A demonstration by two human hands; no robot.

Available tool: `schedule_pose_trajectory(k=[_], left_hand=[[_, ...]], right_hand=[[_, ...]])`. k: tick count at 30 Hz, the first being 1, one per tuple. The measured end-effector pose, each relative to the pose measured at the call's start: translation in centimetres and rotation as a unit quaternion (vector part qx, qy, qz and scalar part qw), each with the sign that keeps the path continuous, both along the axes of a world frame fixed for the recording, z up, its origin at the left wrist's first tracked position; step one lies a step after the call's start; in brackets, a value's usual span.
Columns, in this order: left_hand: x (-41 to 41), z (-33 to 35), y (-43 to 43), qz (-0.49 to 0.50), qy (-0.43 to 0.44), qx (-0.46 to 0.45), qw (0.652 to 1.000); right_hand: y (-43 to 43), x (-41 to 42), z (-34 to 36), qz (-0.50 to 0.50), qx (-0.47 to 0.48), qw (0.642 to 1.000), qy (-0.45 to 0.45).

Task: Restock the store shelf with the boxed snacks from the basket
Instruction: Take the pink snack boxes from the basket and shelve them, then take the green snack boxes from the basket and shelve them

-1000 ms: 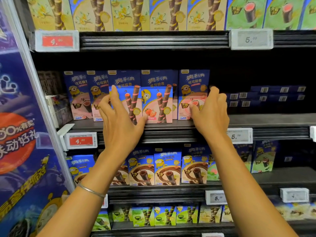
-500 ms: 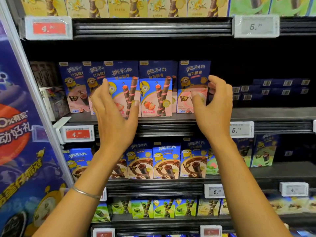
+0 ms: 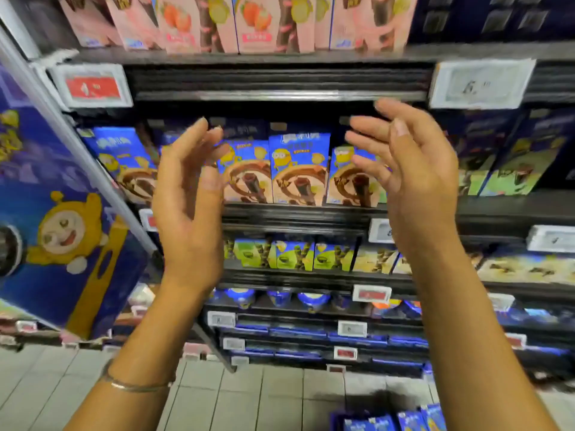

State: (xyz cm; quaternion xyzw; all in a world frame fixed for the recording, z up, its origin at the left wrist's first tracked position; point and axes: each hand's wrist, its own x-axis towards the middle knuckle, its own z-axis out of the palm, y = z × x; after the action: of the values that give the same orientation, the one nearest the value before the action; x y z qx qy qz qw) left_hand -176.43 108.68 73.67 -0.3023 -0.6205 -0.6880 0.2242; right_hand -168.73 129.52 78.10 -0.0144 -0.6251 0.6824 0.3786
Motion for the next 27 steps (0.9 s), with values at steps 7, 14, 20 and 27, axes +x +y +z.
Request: schedule_pose_trajectory(k=[7, 14, 20, 27], left_hand=[[10.0, -17.1, -0.7, -0.039, -0.442, -0.084, 0.892], [26.2, -34.2, -3.2, -0.098, -0.646, -0.253, 0.714], [36.3, -41.4, -2.6, -0.116, -0.742, -0.262, 0.605], [41.7, -54.7, 0.0, -0.078, -0.765, -0.326, 0.550]], right_hand=[[-0.3, 11.4, -16.4, -0.028, -0.116, 0.960, -0.255], [-1.3, 29.2, -32.9, -0.080, -0.152, 0.841, -0.513], [-1.1, 41.0, -40.9, -0.095, -0.153, 0.760, -0.624], [1.9, 45.2, -56.2, -0.029, -0.221, 0.667, -0.711]])
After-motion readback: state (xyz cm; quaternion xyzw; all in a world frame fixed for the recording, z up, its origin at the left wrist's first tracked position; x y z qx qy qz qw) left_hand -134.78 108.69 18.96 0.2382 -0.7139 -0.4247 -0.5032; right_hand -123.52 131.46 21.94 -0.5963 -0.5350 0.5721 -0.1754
